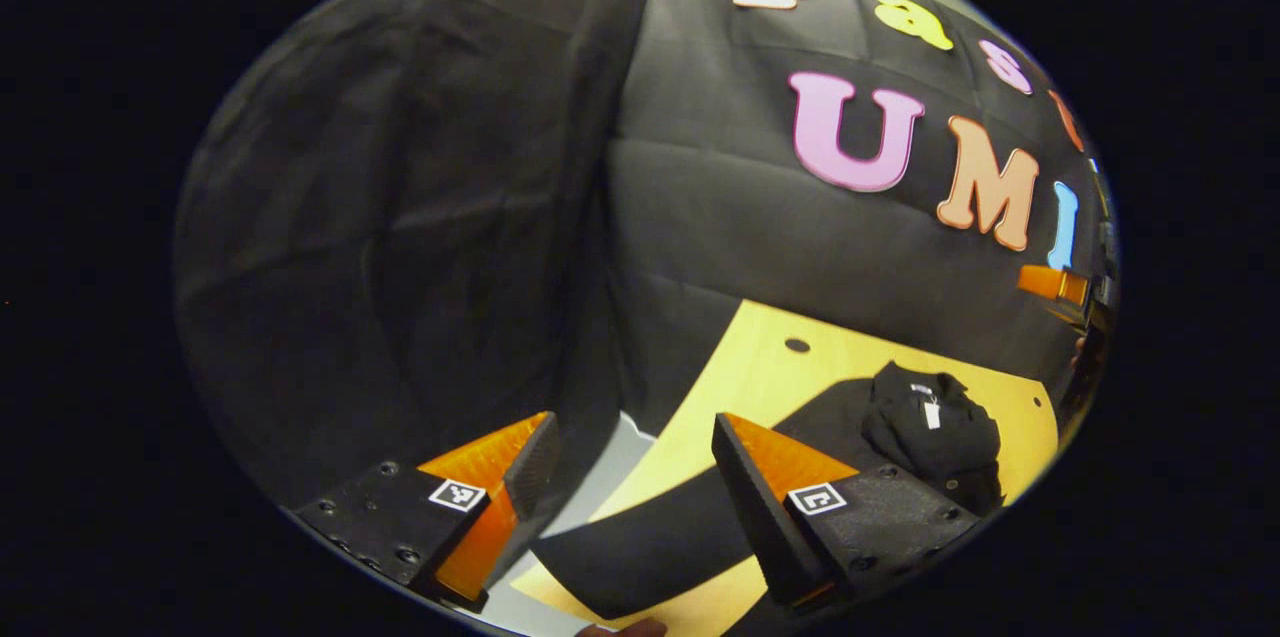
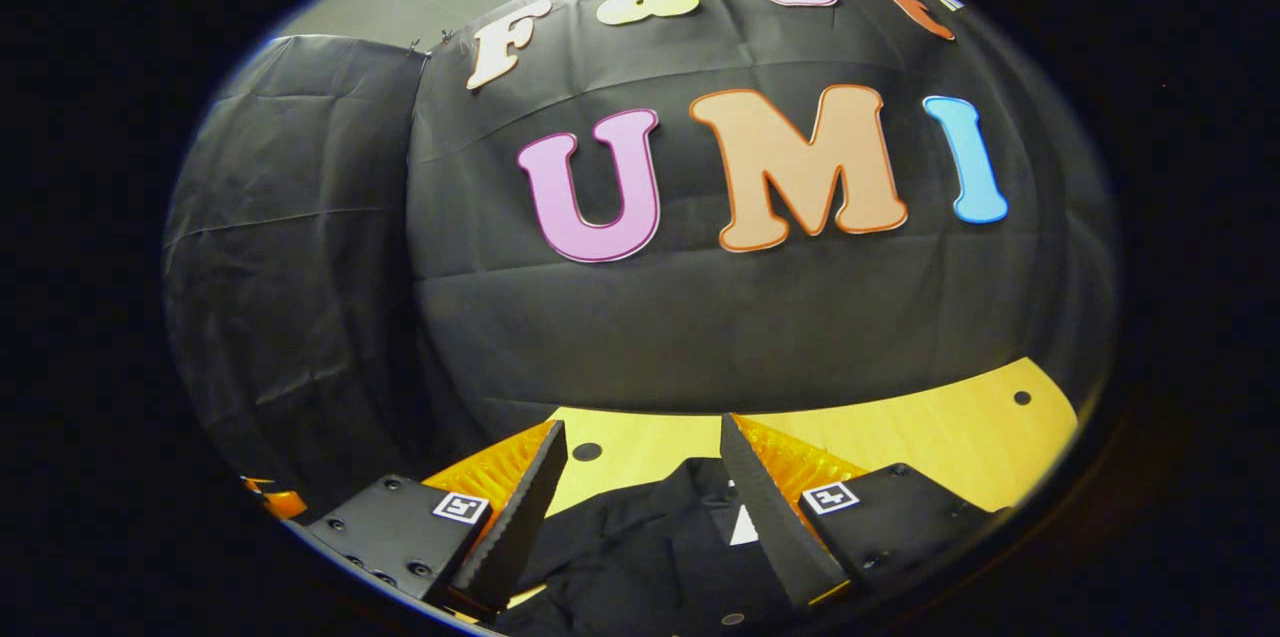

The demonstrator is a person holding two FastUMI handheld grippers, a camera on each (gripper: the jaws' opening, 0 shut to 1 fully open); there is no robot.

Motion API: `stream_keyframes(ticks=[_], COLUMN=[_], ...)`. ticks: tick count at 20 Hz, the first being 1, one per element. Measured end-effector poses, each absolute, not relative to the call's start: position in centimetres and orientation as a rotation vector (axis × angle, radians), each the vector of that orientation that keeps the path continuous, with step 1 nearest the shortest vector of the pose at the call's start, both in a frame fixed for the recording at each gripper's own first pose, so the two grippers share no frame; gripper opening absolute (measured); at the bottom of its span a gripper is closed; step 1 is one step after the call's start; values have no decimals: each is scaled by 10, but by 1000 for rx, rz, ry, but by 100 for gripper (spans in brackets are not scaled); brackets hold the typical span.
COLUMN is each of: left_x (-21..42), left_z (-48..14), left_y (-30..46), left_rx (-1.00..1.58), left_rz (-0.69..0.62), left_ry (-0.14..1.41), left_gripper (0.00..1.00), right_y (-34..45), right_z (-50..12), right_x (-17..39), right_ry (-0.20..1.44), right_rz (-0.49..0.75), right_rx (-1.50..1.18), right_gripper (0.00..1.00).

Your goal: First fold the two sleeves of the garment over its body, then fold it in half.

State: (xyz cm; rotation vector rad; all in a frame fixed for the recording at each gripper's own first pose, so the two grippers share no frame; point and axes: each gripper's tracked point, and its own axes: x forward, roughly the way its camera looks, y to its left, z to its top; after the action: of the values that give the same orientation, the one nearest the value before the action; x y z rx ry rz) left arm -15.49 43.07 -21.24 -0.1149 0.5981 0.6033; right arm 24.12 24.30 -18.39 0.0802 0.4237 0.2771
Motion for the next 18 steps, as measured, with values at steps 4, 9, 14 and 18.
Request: stream_keyframes(ticks=[4, 9, 14, 18], left_x=[-170, -186, -206, -219], left_z=[-265, -311, -340, -366], left_y=[431, 424, 425, 413], left_rx=[-137, -223, -245, -248], left_rz=[577, 580, 610, 606], left_ry=[728, 852, 936, 1011], left_gripper=[95, 95, 95, 95], right_y=[209, 188, 187, 186], right_z=[-178, -183, -186, -185], right_x=[239, 231, 229, 228], right_ry=[392, 414, 421, 419], right_rz=[204, 153, 150, 147], right_rx=[42, 15, -8, -23], right_gripper=[94, 98, 94, 94])
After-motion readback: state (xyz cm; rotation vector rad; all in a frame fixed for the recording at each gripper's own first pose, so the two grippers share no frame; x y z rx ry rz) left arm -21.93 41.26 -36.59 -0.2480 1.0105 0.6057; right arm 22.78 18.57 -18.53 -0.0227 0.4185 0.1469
